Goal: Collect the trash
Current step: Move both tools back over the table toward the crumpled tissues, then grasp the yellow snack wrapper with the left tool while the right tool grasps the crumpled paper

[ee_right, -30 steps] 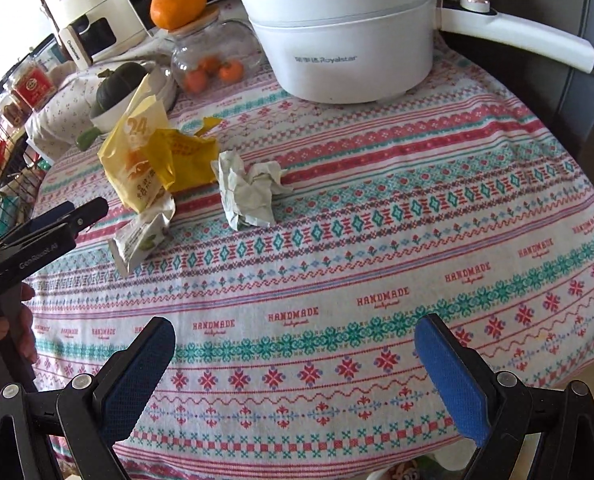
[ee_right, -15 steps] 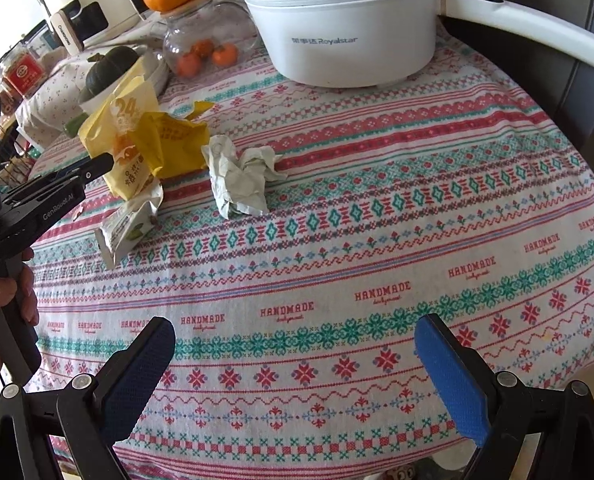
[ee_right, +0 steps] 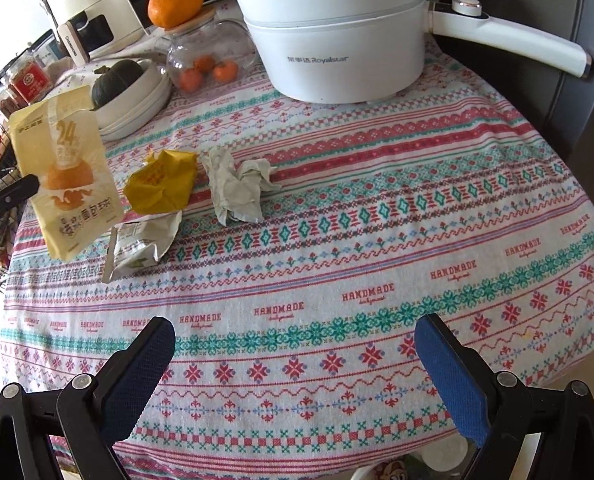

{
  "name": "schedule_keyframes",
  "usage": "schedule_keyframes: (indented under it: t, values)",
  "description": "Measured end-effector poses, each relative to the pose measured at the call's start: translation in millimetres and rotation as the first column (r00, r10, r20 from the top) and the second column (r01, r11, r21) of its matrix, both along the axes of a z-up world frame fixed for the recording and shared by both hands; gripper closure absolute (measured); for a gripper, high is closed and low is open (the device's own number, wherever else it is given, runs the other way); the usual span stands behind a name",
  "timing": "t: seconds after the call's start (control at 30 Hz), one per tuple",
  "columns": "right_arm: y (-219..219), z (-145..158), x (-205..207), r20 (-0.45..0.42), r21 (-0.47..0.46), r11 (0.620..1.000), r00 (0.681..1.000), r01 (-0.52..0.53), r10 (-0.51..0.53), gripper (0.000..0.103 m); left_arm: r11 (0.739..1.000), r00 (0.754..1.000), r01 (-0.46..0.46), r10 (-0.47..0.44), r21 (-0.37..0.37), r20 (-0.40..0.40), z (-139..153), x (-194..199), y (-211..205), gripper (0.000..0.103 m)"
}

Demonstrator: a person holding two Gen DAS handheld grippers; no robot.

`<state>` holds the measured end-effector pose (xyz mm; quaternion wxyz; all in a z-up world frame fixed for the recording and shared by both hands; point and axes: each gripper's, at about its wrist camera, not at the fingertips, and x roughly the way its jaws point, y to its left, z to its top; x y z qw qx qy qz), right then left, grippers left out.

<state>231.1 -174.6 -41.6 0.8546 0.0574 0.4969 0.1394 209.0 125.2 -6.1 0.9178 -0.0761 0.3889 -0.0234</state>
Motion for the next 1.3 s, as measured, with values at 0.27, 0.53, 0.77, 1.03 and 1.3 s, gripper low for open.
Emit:
schedule_keyframes:
  t: [0.27, 0.53, 0.77, 1.03, 1.3]
  values:
    - [8.4, -12.7, 5.1, -0.034, 0.027, 0.999, 0.999, 0.030, -0.029, 0.004, 1.000, 1.000, -0.016, 0.016, -0.005, 0.004, -8.8, -22.4, 18.1, 0.103]
    - [22.3, -28.9, 34.3, -0.040, -0.019, 1.000, 0.999, 0.014, -0.015, 0.008, 0.998, 0.999, -0.037, 0.036, -0.047, -0.026, -14.5, -17.2, 38.0, 0.103]
    - [48.6, -45.9, 75.0, -0.052, 0.060, 0.998, 0.999, -0.005, 0.008, 0.015, 0.992, 0.998, -0.062, 0.059, -0.108, -0.033, -10.5, -14.3, 54.2, 0.103]
    - [78.1, -66.7, 115.7, -0.079, 0.092, 0.996, 0.997, 0.015, -0.008, 0.027, 0.988, 0.998, -0.054, 0.050, -0.145, -0.031, -7.9, -16.0, 54.9, 0.103]
    - [83.2, -81.2, 121.1, -0.110, 0.115, 0.993, 0.994, 0.020, -0.008, 0.067, 0.987, 0.999, -0.035, 0.033, -0.157, -0.014, -2.3, -21.4, 49.3, 0.103]
